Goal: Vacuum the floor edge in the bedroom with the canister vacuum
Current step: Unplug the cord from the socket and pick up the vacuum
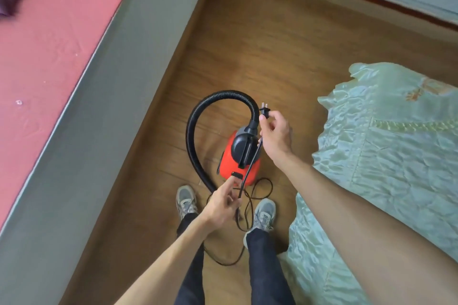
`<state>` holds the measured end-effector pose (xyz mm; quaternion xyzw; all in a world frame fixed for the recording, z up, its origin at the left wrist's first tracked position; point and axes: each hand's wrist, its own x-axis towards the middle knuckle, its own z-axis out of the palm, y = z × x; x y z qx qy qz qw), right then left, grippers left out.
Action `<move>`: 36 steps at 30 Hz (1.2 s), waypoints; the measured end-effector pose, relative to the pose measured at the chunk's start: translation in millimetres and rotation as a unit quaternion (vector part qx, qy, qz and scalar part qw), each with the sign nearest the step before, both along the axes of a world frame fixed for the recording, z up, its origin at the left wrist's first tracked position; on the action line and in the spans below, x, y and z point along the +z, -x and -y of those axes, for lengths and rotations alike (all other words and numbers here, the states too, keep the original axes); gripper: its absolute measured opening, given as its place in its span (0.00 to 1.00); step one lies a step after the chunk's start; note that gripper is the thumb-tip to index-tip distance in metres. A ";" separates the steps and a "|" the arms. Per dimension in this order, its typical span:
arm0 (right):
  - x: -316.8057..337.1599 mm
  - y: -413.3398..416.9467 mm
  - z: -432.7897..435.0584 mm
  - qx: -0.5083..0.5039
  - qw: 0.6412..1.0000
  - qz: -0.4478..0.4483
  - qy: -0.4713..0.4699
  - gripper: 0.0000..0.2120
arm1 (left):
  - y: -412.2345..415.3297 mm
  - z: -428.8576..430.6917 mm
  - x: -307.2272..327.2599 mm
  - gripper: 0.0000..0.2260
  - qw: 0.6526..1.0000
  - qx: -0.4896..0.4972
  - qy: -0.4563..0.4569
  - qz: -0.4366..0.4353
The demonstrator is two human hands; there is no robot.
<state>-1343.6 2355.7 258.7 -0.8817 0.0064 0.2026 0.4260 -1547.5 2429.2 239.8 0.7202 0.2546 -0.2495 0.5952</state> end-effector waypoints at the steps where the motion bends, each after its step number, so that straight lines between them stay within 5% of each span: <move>1: -13.5 1.5 2.7 0.006 1.000 -0.005 0.004 0.09 | 1.9 1.0 -10.4 0.16 1.000 0.000 -0.003 -0.005; 18: -216.3 30.3 21.7 0.029 0.998 -0.059 0.024 0.03 | 29.5 30.9 -185.7 0.14 0.997 0.014 0.012 -0.075; 36: -332.7 1.4 15.7 -0.024 0.998 -0.030 0.058 0.06 | 2.4 20.2 -305.0 0.16 0.993 0.011 -0.068 -0.094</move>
